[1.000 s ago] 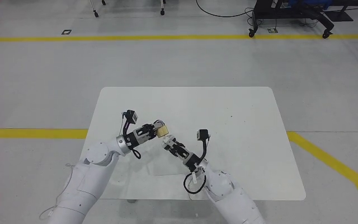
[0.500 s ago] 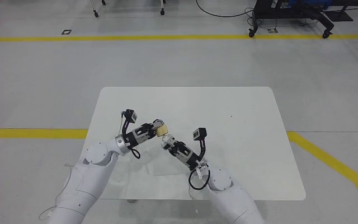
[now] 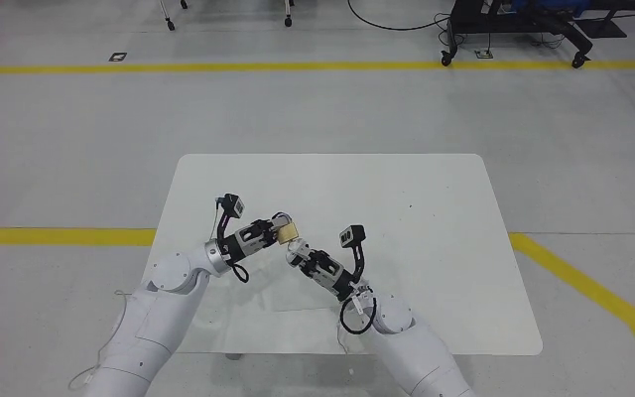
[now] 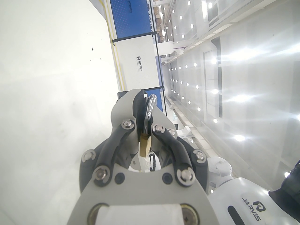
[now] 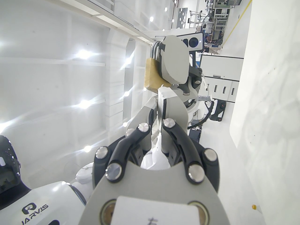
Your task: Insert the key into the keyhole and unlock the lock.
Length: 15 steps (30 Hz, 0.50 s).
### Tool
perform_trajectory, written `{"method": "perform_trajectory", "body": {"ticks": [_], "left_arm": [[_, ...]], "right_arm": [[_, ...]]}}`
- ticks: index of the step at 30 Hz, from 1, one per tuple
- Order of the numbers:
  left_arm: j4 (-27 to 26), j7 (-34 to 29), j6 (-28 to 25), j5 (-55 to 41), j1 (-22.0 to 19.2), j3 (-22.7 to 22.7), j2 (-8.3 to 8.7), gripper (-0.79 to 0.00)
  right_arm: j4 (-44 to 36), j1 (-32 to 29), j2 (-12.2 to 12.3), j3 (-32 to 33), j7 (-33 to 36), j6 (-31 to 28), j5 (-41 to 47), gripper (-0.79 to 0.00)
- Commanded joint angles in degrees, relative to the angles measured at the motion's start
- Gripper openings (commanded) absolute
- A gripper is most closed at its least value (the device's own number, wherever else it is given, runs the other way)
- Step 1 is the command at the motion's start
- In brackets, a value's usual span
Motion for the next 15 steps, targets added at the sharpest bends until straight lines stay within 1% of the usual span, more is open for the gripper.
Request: {"method": "perform_trajectory", "body": {"ticks": [1,5,9,15], "left_arm": [[0.00,0.01,0.01,-0.01,0.00,0.00,0.00,-0.785],[0.00,0.01,0.01,-0.01,0.00,0.00,0.00,-0.785],[0.00,0.01,0.01,-0.01,0.00,0.00,0.00,-0.785],[0.00,0.01,0.01,-0.01,0.00,0.00,0.00,-0.785]], "right_arm": [[0.00,0.00,0.00,0.00,0.00,0.00,0.00,-0.785],[0.00,-0.18,0.00,0.00,-0.18,0.30,0.11,-0.785],[-0.95,-1.19,-0.06,0.28,0.19,4.33,3.08,-0.785],[-0.65,-1.26,-0.42,0.72,1.96,6.74,8.39,-0.785]]}}
